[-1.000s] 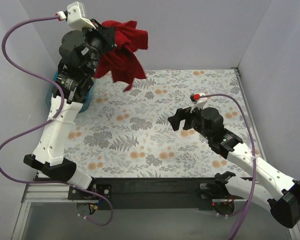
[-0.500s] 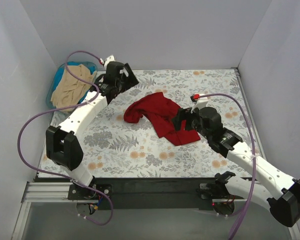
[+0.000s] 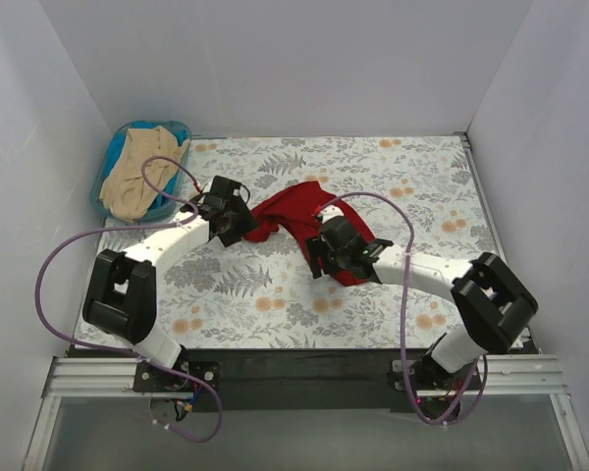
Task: Fold and stack the t-shirts
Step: Flatten the tshirt out
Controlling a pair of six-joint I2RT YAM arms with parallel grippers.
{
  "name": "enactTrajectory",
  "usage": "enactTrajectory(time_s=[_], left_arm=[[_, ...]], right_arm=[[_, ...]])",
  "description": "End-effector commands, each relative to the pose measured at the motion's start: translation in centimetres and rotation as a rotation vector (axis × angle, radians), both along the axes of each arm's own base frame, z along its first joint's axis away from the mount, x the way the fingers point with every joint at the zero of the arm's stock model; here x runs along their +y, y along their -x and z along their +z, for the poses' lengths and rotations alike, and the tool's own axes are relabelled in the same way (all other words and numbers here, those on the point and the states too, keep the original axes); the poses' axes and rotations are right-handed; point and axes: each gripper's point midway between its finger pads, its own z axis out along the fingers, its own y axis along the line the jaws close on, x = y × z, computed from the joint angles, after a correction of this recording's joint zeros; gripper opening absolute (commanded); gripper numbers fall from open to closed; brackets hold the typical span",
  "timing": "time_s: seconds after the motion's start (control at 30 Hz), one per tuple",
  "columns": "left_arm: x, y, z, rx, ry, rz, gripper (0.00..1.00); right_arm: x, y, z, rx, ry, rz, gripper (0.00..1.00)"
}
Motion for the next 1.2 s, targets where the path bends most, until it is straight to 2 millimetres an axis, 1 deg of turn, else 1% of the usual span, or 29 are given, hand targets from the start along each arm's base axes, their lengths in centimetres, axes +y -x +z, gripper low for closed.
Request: enactTrajectory(time_s=[0.0,0.03,0.1,0.13,0.2,0.27,0.37,0.47,0.5,0.53,0.57,0.6,0.63,0.67,0.7,0.73,0.77,0.8,0.83,0.87,0.9,0.93,0.97,1.0,1.03,1.07,1.1,1.13,1.17], left_arm=[[-0.4,-0.6,-1.3,0.016,-0.001,-0.003,0.52],[-0.4,-0.9,-1.7,0.015,-0.006,-0.009,0.52],[-0.5,-1.7,-2.6,0.028,-0.020,-0.007,0.52],[-0.6,-2.0,-2.9,0.034,-0.026,-0.011,0.52],[-0.8,-2.6,-3.7,0.053,-0.035,-0.012,0.53],[-0.7,-3.2,-4.2,0.058,-0.042,-0.002,0.53],[-0.7,-3.9,-4.4,0.051,-0.052,0.002,0.51],[-0.7,-4.7,-4.6,0.045,-0.064,-0.004,0.37],[-0.5,-4.8,-4.8,0.048,-0.070,-0.004,0.23],[-0.5,-5.2,-4.6,0.042,-0.072,-0.006,0.13],[-0.2,-5.3,-4.6,0.040,-0.082,-0.009,0.01],[0.2,-5.6,-4.3,0.035,-0.084,-0.003,0.00],[0.7,-5.9,-3.5,0.021,-0.083,0.002,0.00],[1.1,-6.1,-2.7,0.004,-0.082,0.006,0.00],[2.3,-6.4,-1.9,-0.013,-0.086,0.018,0.00],[3.0,-6.7,-0.7,-0.039,-0.085,0.021,0.00],[3.6,-7.0,1.6,-0.090,-0.079,0.026,0.00],[5.0,-7.3,3.0,-0.120,-0.086,0.048,0.00],[5.8,-7.3,4.2,-0.139,-0.107,0.040,0.00],[6.5,-7.6,6.8,-0.194,-0.110,0.048,0.00],[7.9,-7.7,8.0,-0.216,-0.127,0.072,0.00],[8.5,-7.5,9.0,-0.225,-0.141,0.077,0.00],[9.1,-7.4,10.1,-0.246,-0.148,0.091,0.00],[9.8,-7.2,12.3,-0.293,-0.142,0.113,0.00],[10.0,-6.9,13.2,-0.310,-0.131,0.116,0.00],[10.0,-6.7,14.1,-0.328,-0.114,0.124,0.00],[10.4,-6.6,15.6,-0.364,-0.097,0.138,0.00],[10.1,-6.5,16.3,-0.371,-0.070,0.133,0.00],[10.2,-6.6,16.9,-0.379,-0.052,0.145,0.00]], right_arm=[[2.7,-3.1,1.7,-0.084,-0.032,-0.038,0.77],[2.9,-3.4,0.8,-0.079,-0.008,-0.047,0.76],[3.5,-4.2,0.9,-0.087,-0.010,-0.063,0.75],[3.7,-4.3,0.1,-0.076,0.005,-0.062,0.73],[4.5,-4.5,0.1,-0.070,-0.004,-0.057,0.70],[4.6,-4.6,-1.0,-0.058,0.020,-0.060,0.67],[4.1,-4.8,-2.7,-0.048,0.066,-0.081,0.66],[3.6,-4.6,-4.4,-0.027,0.111,-0.092,0.60],[3.4,-4.4,-4.7,-0.021,0.123,-0.095,0.56],[3.0,-4.3,-5.2,-0.013,0.135,-0.101,0.44],[2.9,-4.1,-5.3,-0.012,0.141,-0.105,0.37],[2.0,-4.1,-5.4,-0.015,0.171,-0.124,0.27],[1.6,-4.2,-4.3,-0.032,0.167,-0.143,0.07],[1.0,-4.2,-3.6,-0.049,0.176,-0.156,0.01],[-0.1,-4.3,-2.8,-0.074,0.199,-0.183,0.01],[-0.5,-4.6,0.0,-0.124,0.163,-0.204,0.01],[-1.2,-4.7,1.4,-0.151,0.162,-0.211,0.01],[-2.7,-5.0,2.7,-0.163,0.169,-0.241,0.01],[-3.4,-5.2,6.0,-0.211,0.114,-0.261,0.01],[-4.2,-5.4,7.7,-0.237,0.100,-0.268,0.01],[-6.0,-5.8,9.4,-0.253,0.095,-0.306,0.01],[-7.2,-5.9,12.6,-0.305,0.043,-0.332,0.01],[-8.4,-6.0,14.2,-0.329,0.026,-0.354,0.01],[-10.5,-6.7,16.1,-0.351,0.020,-0.393,0.01],[-11.8,-6.5,18.6,-0.396,-0.021,-0.419,0.01],[-12.9,-6.5,19.9,-0.418,-0.034,-0.440,0.01],[-14.6,-6.8,21.1,-0.442,-0.029,-0.471,0.01],[-15.4,-6.8,23.3,-0.484,-0.057,-0.488,0.01],[-16.0,-7.0,24.2,-0.501,-0.063,-0.500,0.01]])
